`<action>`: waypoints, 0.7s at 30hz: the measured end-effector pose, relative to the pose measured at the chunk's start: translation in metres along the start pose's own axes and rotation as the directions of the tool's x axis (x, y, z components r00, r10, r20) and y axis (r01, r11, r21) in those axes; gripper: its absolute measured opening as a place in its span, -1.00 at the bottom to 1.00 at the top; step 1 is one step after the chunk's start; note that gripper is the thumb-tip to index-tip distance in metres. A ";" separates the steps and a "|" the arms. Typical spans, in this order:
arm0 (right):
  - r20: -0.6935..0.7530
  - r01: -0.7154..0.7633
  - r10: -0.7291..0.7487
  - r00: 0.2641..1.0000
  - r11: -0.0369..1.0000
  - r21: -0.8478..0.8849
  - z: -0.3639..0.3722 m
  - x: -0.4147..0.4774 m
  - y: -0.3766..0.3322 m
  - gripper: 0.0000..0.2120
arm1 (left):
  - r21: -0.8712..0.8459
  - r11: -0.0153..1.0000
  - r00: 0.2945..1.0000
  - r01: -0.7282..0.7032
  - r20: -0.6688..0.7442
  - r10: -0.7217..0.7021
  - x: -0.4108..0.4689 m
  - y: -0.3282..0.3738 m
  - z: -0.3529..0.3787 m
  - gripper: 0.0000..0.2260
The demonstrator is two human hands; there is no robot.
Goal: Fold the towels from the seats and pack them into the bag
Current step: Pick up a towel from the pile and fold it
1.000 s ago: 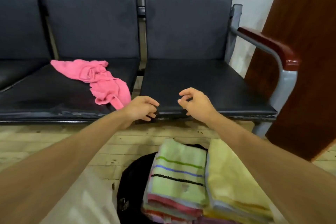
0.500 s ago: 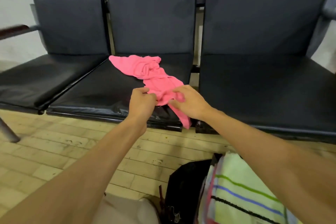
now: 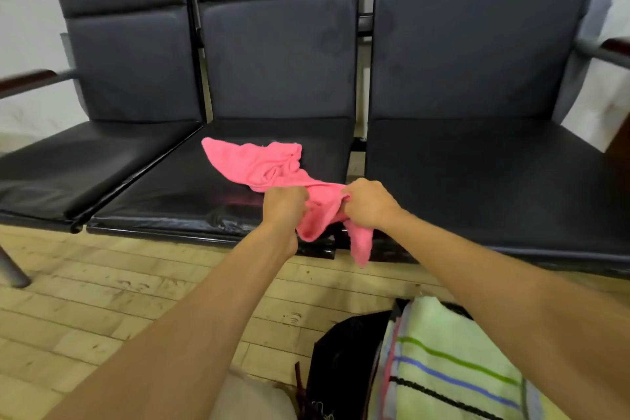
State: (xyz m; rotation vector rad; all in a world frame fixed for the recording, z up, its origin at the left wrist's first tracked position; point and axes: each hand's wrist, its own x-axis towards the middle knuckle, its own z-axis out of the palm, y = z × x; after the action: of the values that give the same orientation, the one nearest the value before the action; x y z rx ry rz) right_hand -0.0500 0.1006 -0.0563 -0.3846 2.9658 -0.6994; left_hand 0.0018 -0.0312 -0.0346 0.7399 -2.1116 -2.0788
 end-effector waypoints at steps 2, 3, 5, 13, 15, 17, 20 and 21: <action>-0.033 -0.038 0.045 0.998 0.982 0.184 -0.022 -0.014 0.010 -0.74 | 0.021 0.999 0.999 0.029 -0.022 -0.028 -0.002 -0.001 0.009 -0.74; -0.056 -0.061 0.083 0.995 0.946 0.320 -0.033 -0.022 0.017 -0.73 | 0.039 0.998 0.998 0.055 -0.026 -0.054 -0.005 0.001 0.013 -0.64; -0.059 -0.112 0.182 0.982 0.799 0.591 -0.055 -0.040 0.030 -0.72 | 0.024 0.994 0.994 0.108 0.026 -0.108 -0.010 0.003 0.023 -0.63; 0.049 -0.070 0.470 0.881 0.027 0.997 -0.115 -0.108 0.085 -0.80 | 0.009 0.911 0.792 0.412 0.491 -0.363 -0.049 0.010 0.078 -0.56; 0.085 -0.072 0.487 0.869 -0.047 0.996 -0.119 -0.127 0.100 -0.78 | -0.039 0.897 0.786 0.440 0.499 -0.364 -0.053 0.011 0.095 -0.52; 0.109 -0.088 0.489 0.866 -0.065 0.994 -0.120 -0.144 0.116 -0.79 | -0.093 0.905 0.810 0.415 0.491 -0.321 -0.062 0.010 0.115 -0.64; 0.153 -0.160 0.397 0.905 -0.018 0.987 -0.124 -0.169 0.133 -0.76 | -0.203 0.929 0.890 0.310 0.407 -0.208 -0.065 0.008 0.144 -0.81; 0.156 -0.187 0.371 0.915 0.048 0.981 -0.125 -0.175 0.138 -0.75 | -0.209 0.939 0.912 0.275 0.366 -0.186 -0.065 0.008 0.150 -0.71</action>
State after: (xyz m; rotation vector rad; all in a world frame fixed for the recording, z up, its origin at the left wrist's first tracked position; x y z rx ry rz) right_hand 0.0728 0.3184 -0.0046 0.4048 1.7040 -2.3997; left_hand -0.0017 0.1319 -0.0201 0.6624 -1.9192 -2.7217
